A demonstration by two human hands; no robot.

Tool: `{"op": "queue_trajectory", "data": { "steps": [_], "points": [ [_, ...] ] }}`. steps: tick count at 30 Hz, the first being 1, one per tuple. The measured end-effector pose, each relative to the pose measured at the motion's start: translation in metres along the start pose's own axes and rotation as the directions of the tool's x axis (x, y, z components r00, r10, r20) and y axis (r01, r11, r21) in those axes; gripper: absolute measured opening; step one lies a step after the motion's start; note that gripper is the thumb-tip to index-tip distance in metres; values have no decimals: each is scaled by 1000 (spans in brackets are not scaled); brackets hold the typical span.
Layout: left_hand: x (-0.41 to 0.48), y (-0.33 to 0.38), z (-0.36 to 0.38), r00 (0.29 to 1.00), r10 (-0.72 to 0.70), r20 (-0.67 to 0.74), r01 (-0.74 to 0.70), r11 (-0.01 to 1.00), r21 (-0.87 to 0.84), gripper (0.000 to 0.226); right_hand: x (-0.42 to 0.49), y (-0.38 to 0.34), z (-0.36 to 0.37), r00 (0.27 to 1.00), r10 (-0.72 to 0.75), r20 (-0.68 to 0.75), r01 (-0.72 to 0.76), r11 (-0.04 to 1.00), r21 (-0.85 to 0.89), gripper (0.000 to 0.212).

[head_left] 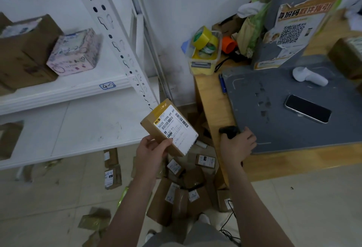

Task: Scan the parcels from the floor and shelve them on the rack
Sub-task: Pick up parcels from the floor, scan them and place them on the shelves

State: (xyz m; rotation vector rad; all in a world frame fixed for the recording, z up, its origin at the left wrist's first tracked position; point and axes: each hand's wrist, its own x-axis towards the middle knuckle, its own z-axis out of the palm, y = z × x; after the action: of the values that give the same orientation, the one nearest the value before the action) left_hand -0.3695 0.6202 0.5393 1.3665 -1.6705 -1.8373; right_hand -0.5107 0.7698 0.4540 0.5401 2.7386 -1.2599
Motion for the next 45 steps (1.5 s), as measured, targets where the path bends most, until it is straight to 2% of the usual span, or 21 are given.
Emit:
{"op": "queue_trajectory", "data": {
  "steps": [3, 7, 11, 13, 17, 20, 24, 27, 31, 34, 36, 42, 45],
  "points": [
    [0, 1, -6, 1000, -1, -23, 1, 1000, -14, 44, -24, -28, -6, 995, -94, 18, 90, 984, 152, 63],
    [1, 8, -27, 999, -2, -38, -1, 996, -94, 43, -68, -70, -8, 938, -252, 239, 171, 934, 314, 47],
    [-2, 14, -66, 997, 36, -63, -46, 986, -160, 35, -110, -97, 3, 815, -330, 477, 129, 905, 406, 47],
    [-6, 14, -92, 997, 51, -62, -62, 980, -190, 29, -131, -106, 8, 729, -363, 581, 99, 895, 435, 45],
    [-13, 9, -154, 988, 84, -128, -108, 975, -193, 27, -177, -113, 29, 574, -371, 730, 55, 907, 417, 34],
    [-20, 3, -208, 977, 91, -193, -131, 969, -208, 26, -221, -121, 47, 491, -393, 778, 77, 908, 411, 24],
    [-29, -12, -285, 950, 38, -311, -129, 952, -277, 30, -295, -133, 68, 386, -422, 820, 107, 904, 415, 28],
    [-38, -25, -345, 935, 20, -354, -143, 935, -325, 31, -358, -138, 86, 300, -413, 860, 93, 910, 405, 23],
    [-48, -45, -428, 916, 9, -402, -162, 924, -347, 13, -440, -138, 114, 185, -364, 913, 77, 932, 355, 17],
    [-58, -60, -486, 890, 3, -457, -186, 916, -356, 9, -497, -135, 135, 104, -315, 943, 70, 948, 309, 8],
    [-68, -71, -516, 866, -14, -499, -196, 910, -365, 8, -533, -132, 147, 49, -283, 958, 83, 957, 278, 14],
    [-100, -104, -583, 812, -101, -576, -192, 885, -425, 21, -611, -132, 171, -94, -232, 968, 125, 962, 243, 19],
    [-104, -113, -604, 781, -163, -603, -173, 871, -459, 50, -637, -137, 189, -165, -212, 963, 118, 966, 232, 19]
  ]
}}
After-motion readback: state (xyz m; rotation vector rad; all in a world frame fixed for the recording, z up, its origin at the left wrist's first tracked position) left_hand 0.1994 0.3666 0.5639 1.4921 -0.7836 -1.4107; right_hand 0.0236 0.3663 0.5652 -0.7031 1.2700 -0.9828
